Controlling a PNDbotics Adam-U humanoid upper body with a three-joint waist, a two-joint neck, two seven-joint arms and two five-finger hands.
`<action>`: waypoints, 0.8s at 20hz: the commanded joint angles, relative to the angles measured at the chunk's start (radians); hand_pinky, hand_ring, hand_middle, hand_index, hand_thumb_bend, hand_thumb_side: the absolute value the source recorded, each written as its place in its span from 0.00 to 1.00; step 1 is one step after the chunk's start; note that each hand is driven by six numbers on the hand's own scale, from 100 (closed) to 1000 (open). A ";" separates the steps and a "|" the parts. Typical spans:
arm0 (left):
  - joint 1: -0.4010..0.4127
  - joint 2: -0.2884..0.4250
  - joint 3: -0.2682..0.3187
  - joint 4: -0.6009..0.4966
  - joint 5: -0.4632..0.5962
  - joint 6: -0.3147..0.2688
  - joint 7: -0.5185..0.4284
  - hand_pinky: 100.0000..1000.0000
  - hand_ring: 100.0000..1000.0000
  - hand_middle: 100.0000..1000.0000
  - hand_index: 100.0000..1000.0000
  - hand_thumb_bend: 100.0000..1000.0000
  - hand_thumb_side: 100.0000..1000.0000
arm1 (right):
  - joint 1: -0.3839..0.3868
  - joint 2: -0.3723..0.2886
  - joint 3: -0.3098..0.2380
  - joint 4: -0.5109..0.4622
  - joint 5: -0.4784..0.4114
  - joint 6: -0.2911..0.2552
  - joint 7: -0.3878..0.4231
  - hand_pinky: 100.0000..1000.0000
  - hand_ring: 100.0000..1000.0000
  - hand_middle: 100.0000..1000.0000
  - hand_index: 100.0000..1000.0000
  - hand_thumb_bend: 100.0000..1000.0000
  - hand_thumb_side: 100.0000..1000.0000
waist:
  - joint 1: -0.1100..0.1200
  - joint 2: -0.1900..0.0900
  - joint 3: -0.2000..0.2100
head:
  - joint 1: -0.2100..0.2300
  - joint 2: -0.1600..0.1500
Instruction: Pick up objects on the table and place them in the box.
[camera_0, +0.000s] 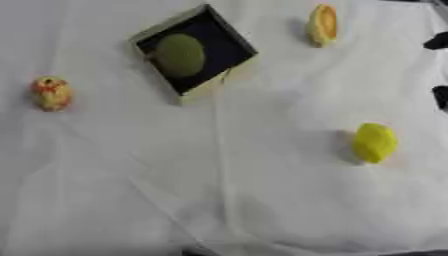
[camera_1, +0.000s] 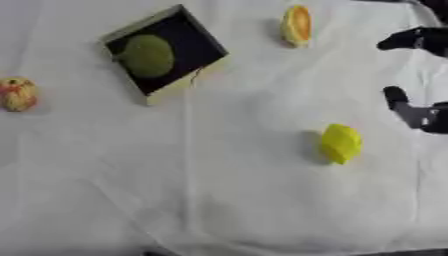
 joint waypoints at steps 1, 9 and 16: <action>-0.004 0.039 0.006 -0.020 -0.006 -0.007 0.003 0.69 0.74 0.71 0.81 0.00 0.53 | 0.004 -0.018 -0.003 -0.014 0.024 -0.014 0.008 0.93 0.95 0.84 0.91 0.00 0.14 | -0.002 -0.002 -0.001 | -0.009 0.001; 0.004 0.062 0.006 -0.020 -0.006 -0.016 0.002 0.69 0.74 0.71 0.81 0.00 0.52 | 0.045 0.002 0.025 -0.014 0.127 -0.015 0.024 0.93 0.96 0.85 0.92 0.00 0.15 | 0.003 -0.001 0.002 | -0.021 -0.007; 0.011 0.075 0.006 -0.020 -0.010 -0.026 0.002 0.69 0.74 0.71 0.81 0.00 0.52 | 0.069 0.026 0.059 -0.014 0.198 -0.003 -0.023 0.93 0.96 0.83 0.92 0.00 0.15 | 0.009 0.006 0.007 | -0.026 -0.034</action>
